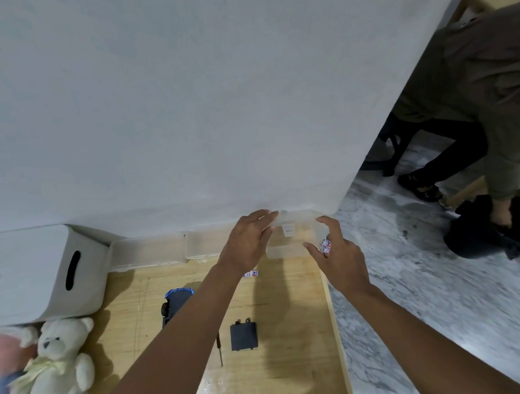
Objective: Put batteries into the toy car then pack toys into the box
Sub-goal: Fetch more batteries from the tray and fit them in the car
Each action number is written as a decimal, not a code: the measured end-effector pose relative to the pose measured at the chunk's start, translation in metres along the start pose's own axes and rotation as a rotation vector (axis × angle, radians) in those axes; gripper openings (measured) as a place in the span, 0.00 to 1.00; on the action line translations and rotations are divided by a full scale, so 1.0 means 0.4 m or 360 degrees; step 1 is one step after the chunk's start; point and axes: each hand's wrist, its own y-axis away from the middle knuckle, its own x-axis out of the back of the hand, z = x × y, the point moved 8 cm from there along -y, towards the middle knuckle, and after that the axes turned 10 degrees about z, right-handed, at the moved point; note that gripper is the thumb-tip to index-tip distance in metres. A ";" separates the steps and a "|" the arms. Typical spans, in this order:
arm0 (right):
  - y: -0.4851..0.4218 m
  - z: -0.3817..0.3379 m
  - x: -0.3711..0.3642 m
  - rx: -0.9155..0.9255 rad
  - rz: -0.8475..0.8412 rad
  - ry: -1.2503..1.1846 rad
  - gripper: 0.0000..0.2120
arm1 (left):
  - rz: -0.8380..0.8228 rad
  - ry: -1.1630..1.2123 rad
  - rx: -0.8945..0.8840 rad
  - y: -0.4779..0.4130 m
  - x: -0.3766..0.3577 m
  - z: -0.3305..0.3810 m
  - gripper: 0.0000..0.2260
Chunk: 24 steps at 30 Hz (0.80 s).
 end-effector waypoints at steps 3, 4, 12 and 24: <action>-0.007 -0.028 0.007 0.0211 0.0097 0.0142 0.30 | 0.0051 -0.0005 -0.0039 0.000 0.004 0.007 0.17; -0.006 -0.033 0.002 0.0254 0.0087 0.0188 0.32 | 0.0074 0.0004 -0.0051 0.001 0.006 0.009 0.17; 0.001 -0.053 -0.023 0.0199 -0.0120 0.0292 0.45 | 0.0372 0.0166 0.0048 0.023 0.059 0.041 0.08; -0.004 -0.047 0.001 0.0276 -0.0026 0.0364 0.43 | 0.0771 0.0077 0.0126 0.048 0.096 0.031 0.03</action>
